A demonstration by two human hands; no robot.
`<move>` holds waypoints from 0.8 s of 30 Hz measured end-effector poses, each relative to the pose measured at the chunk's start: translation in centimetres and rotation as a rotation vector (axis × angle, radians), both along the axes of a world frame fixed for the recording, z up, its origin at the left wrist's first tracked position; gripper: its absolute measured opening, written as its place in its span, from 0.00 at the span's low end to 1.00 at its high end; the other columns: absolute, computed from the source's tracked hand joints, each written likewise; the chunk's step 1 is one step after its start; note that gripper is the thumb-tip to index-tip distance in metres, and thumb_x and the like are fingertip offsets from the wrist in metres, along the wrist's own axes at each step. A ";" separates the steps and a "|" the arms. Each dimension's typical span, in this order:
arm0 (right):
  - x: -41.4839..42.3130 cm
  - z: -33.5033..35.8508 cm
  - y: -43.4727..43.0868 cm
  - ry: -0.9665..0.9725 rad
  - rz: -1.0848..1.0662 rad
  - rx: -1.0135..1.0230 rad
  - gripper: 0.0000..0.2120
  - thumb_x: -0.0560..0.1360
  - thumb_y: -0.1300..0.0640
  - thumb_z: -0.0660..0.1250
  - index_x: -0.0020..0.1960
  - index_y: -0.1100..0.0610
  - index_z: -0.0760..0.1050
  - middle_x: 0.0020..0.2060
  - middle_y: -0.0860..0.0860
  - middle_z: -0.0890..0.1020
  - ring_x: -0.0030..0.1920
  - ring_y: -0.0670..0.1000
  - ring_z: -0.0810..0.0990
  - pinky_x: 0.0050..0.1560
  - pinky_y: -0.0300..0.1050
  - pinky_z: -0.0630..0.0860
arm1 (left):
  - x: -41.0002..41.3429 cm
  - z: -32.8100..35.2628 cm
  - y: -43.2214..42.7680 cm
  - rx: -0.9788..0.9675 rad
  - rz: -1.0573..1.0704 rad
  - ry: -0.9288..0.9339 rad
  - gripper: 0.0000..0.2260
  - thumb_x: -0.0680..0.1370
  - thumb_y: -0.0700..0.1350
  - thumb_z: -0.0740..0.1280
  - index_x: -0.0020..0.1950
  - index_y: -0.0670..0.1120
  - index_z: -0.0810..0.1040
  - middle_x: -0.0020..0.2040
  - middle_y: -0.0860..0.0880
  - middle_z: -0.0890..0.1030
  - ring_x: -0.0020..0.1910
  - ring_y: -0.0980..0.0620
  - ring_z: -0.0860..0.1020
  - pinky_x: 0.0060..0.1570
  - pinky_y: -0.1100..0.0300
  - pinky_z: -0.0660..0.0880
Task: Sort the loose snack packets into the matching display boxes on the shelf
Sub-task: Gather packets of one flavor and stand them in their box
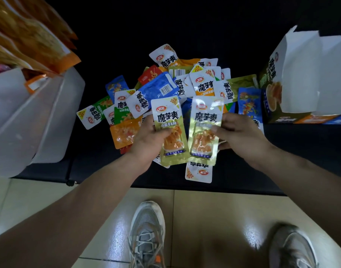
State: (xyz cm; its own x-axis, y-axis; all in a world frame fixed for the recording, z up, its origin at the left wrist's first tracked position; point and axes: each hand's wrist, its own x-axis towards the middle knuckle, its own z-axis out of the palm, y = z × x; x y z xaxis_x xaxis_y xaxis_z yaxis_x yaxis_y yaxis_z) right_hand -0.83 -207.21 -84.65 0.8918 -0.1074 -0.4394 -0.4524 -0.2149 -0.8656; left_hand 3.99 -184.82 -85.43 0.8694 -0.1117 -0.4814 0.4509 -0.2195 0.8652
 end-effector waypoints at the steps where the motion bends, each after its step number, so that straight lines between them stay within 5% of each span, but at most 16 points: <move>1: 0.0 0.2 0.5 0.002 0.000 0.038 0.09 0.79 0.59 0.69 0.55 0.65 0.77 0.48 0.61 0.84 0.49 0.61 0.84 0.46 0.55 0.84 | -0.2 0.0 -0.3 -0.021 -0.007 0.015 0.19 0.72 0.45 0.70 0.62 0.54 0.76 0.56 0.51 0.84 0.58 0.48 0.82 0.63 0.41 0.76; 6: 0.3 0.1 2.0 -0.016 -0.070 0.029 0.09 0.77 0.57 0.72 0.53 0.62 0.79 0.48 0.57 0.84 0.45 0.58 0.84 0.37 0.51 0.84 | -0.6 0.2 -1.8 0.015 -0.070 -0.014 0.15 0.83 0.41 0.64 0.69 0.51 0.71 0.58 0.52 0.81 0.54 0.56 0.81 0.62 0.52 0.77; 8: 0.5 0.1 1.4 -0.060 -0.104 -0.016 0.10 0.78 0.56 0.70 0.55 0.62 0.78 0.49 0.56 0.83 0.46 0.55 0.83 0.37 0.45 0.82 | -0.2 0.0 -1.6 0.062 -0.052 -0.069 0.15 0.83 0.41 0.63 0.69 0.51 0.69 0.55 0.54 0.80 0.45 0.63 0.80 0.48 0.65 0.77; 10: 0.5 0.0 0.5 -0.097 -0.137 -0.054 0.08 0.79 0.55 0.69 0.55 0.58 0.79 0.49 0.55 0.84 0.48 0.52 0.83 0.46 0.51 0.83 | 0.2 -0.1 -1.1 0.086 -0.025 -0.082 0.13 0.84 0.41 0.63 0.65 0.54 0.69 0.50 0.58 0.78 0.40 0.63 0.78 0.37 0.69 0.73; 12: 0.1 0.0 0.1 -0.092 -0.159 -0.012 0.05 0.79 0.56 0.69 0.52 0.57 0.80 0.46 0.56 0.85 0.50 0.56 0.84 0.54 0.60 0.81 | 0.2 -0.2 -1.1 0.059 -0.003 -0.049 0.14 0.83 0.41 0.63 0.67 0.53 0.69 0.52 0.56 0.80 0.44 0.62 0.79 0.44 0.65 0.75; 14: -0.2 0.1 0.7 -0.066 -0.175 0.057 0.04 0.78 0.58 0.71 0.49 0.59 0.79 0.45 0.59 0.85 0.48 0.62 0.84 0.49 0.63 0.82 | -0.2 0.1 -1.7 -0.026 0.005 0.018 0.12 0.81 0.44 0.66 0.64 0.53 0.72 0.55 0.52 0.82 0.50 0.58 0.83 0.55 0.56 0.77; 17: -0.3 0.1 2.3 -0.022 -0.178 0.083 0.10 0.73 0.56 0.76 0.46 0.60 0.78 0.41 0.58 0.85 0.42 0.61 0.85 0.38 0.60 0.84 | -0.8 0.5 -3.3 -0.096 -0.054 0.070 0.18 0.74 0.57 0.68 0.62 0.54 0.75 0.58 0.48 0.84 0.58 0.45 0.83 0.61 0.40 0.77; 20: 0.4 -0.1 2.6 -0.033 -0.121 -0.097 0.15 0.73 0.46 0.75 0.45 0.57 0.77 0.37 0.53 0.83 0.32 0.51 0.84 0.32 0.49 0.81 | -0.9 0.4 -4.0 -0.033 -0.106 0.029 0.21 0.71 0.55 0.71 0.61 0.54 0.72 0.57 0.50 0.84 0.56 0.46 0.83 0.59 0.40 0.79; 22: 1.7 -0.3 1.4 -0.154 -0.043 -0.402 0.15 0.79 0.44 0.66 0.57 0.54 0.77 0.50 0.51 0.82 0.43 0.50 0.84 0.42 0.47 0.81 | -0.4 -0.2 -3.6 -0.010 -0.069 0.045 0.23 0.71 0.54 0.72 0.63 0.54 0.70 0.62 0.50 0.81 0.60 0.46 0.81 0.63 0.40 0.76; 24: 3.8 -0.9 -0.7 -0.208 0.195 -0.777 0.26 0.81 0.44 0.60 0.76 0.53 0.64 0.73 0.54 0.67 0.68 0.59 0.73 0.64 0.54 0.72 | 0.1 -0.4 -3.2 -0.011 -0.039 0.068 0.33 0.69 0.57 0.73 0.71 0.56 0.66 0.71 0.48 0.75 0.69 0.45 0.75 0.69 0.38 0.71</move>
State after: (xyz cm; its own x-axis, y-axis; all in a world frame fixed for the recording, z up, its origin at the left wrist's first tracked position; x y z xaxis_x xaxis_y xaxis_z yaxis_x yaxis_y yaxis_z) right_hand 2.97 -207.96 -85.59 0.9808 -0.1475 -0.1274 -0.1919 -0.8445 -0.4999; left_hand 4.06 -188.06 -85.79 0.8293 -0.1506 -0.5381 0.5001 -0.2292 0.8351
